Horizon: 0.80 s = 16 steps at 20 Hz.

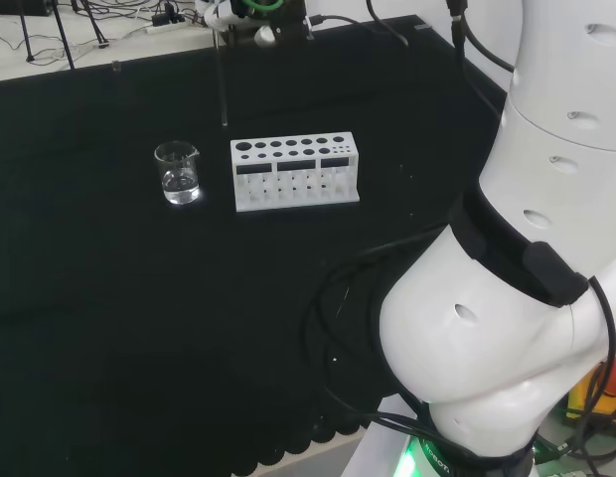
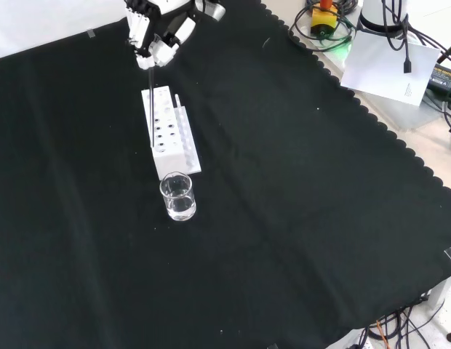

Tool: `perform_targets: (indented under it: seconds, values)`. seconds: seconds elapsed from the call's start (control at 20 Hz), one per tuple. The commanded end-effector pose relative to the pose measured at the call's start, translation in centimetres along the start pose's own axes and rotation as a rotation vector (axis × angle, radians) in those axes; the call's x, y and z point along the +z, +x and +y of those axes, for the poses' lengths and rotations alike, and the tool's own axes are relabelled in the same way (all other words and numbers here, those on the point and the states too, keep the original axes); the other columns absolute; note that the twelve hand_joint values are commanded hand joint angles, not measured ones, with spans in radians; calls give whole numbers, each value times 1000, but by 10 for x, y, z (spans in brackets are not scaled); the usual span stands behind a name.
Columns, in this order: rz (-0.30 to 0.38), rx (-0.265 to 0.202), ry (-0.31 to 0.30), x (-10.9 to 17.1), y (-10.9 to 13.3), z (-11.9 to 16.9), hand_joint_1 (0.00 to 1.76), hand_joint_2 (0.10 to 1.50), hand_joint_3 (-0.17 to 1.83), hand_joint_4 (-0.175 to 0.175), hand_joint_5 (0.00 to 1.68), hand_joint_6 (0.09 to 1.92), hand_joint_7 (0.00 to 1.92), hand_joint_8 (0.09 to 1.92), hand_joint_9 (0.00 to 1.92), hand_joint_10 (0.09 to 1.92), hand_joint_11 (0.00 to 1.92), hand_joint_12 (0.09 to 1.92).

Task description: Put the glass rod back on the white test tube rack.

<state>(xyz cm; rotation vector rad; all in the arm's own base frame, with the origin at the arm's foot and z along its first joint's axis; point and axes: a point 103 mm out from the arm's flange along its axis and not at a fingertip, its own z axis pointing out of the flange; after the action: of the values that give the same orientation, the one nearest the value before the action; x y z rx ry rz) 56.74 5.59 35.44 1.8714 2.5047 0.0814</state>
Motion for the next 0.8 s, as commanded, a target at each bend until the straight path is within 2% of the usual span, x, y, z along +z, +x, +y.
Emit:
perform_targets:
  seconds: [0.05, 0.3, 0.8]
  values:
    - [-7, 11, -18, -1, -4, -12, 1297, 1072, 0, -175, 1048, 588, 1122, 1079, 1523, 949, 1582, 844]
    - [-14, 30, -13, -7, -10, -29, 1297, 1072, 0, -175, 1048, 589, 1122, 1079, 1524, 949, 1582, 845]
    - [-34, 17, -26, -1, -1, -55, 1297, 1072, 0, -175, 1048, 589, 1121, 1080, 1526, 950, 1582, 846]
